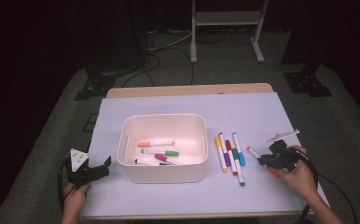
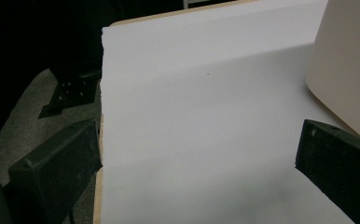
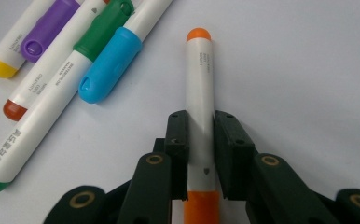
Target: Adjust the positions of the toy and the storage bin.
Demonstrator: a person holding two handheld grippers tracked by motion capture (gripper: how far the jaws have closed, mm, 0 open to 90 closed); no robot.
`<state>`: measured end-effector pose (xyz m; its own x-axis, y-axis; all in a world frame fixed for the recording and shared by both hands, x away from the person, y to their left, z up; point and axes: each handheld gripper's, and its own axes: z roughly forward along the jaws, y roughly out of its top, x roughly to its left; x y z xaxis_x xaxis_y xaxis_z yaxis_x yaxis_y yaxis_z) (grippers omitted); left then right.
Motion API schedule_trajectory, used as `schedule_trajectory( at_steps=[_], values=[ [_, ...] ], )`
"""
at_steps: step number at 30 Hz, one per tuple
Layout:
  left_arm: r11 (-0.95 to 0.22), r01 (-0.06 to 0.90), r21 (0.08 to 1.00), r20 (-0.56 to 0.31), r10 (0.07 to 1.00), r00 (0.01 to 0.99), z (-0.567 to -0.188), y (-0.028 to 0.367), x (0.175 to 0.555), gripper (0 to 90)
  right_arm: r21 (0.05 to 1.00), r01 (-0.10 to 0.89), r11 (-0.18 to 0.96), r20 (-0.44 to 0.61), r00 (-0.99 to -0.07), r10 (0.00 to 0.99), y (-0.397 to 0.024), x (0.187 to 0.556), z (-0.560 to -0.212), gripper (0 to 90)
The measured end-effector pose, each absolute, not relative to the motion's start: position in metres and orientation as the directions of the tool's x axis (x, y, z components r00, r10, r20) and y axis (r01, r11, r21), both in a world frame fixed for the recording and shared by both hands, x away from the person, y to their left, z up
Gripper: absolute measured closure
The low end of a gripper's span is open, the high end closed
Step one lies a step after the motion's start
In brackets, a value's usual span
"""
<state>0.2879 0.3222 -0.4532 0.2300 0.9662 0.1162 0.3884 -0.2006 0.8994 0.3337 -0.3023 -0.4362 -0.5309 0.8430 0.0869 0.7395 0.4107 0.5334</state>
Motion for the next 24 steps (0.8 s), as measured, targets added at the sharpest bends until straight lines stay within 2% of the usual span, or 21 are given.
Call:
schedule_trajectory(
  at_steps=[6, 14, 24],
  values=[
    [-0.201, 0.390, 0.899, 0.117, 0.966, 0.230, -0.453, 0.322, 0.288, 0.0, 0.548, 0.736, 0.397, 0.151, -0.554, 0.818, -0.300, 0.331, -0.428, 75.6],
    [-0.201, 0.390, 0.898, 0.116, 0.966, 0.231, -0.453, 0.322, 0.288, 0.0, 0.606, 0.696, 0.386, 0.237, -0.621, 0.747, -0.285, 0.327, -0.393, 75.6],
    [-0.201, 0.389, 0.899, 0.116, 0.966, 0.231, -0.453, 0.322, 0.288, 0.0, 0.671, 0.606, 0.427, 0.245, -0.725, 0.644, -0.250, 0.323, -0.343, 75.6]
  ],
)
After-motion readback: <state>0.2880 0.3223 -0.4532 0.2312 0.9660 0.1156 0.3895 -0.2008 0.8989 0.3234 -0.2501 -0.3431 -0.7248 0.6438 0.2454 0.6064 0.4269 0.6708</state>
